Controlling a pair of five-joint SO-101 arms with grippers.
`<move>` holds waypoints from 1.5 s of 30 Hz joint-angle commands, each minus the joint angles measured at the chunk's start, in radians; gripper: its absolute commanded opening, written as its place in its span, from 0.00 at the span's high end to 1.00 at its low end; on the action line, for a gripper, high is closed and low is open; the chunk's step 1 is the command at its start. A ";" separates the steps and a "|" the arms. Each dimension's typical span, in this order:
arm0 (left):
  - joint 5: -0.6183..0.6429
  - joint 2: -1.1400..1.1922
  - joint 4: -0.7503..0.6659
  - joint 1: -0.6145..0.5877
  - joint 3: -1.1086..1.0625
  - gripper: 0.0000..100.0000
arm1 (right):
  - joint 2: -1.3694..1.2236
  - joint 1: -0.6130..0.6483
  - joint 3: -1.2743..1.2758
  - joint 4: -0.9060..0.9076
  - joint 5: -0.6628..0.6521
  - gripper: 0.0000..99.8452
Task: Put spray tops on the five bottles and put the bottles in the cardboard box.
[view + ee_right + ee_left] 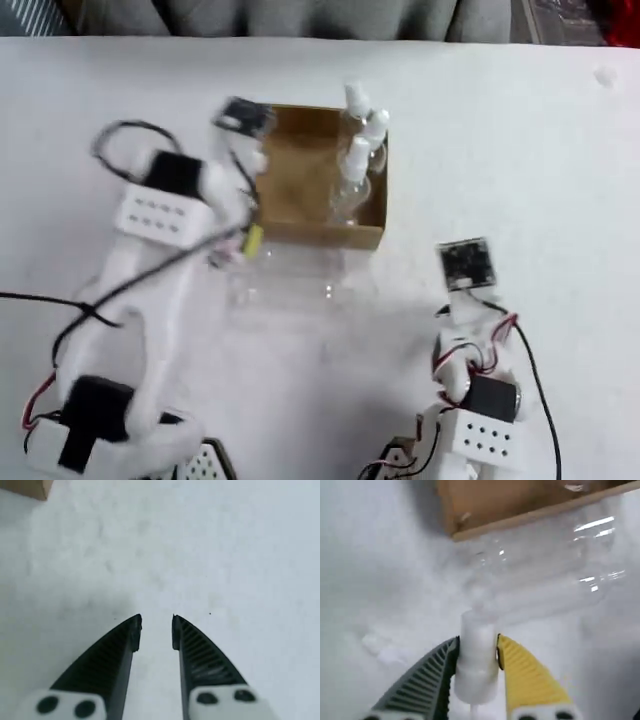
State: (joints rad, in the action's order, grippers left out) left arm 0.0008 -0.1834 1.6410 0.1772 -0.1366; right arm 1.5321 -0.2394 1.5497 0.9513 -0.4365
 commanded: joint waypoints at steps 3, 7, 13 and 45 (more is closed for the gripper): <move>0.183 -0.101 -0.316 0.314 -0.199 0.98 | -0.001 -0.246 -0.072 -0.101 0.051 0.93; 0.264 -0.102 -0.577 0.444 -0.330 0.98 | -0.002 -0.401 -0.075 -0.107 0.041 0.93; 0.471 -0.097 -1.020 0.565 -0.511 0.98 | -0.002 -0.538 -0.101 -0.107 -0.011 0.93; 0.262 -0.598 -0.600 0.472 -0.551 0.69 | -0.004 -0.556 -0.155 -0.110 -0.068 0.93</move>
State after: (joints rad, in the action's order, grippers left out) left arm 0.3491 -0.5209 0.8124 0.7587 -0.7656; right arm 1.5305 -0.7917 1.4469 0.8393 -0.4948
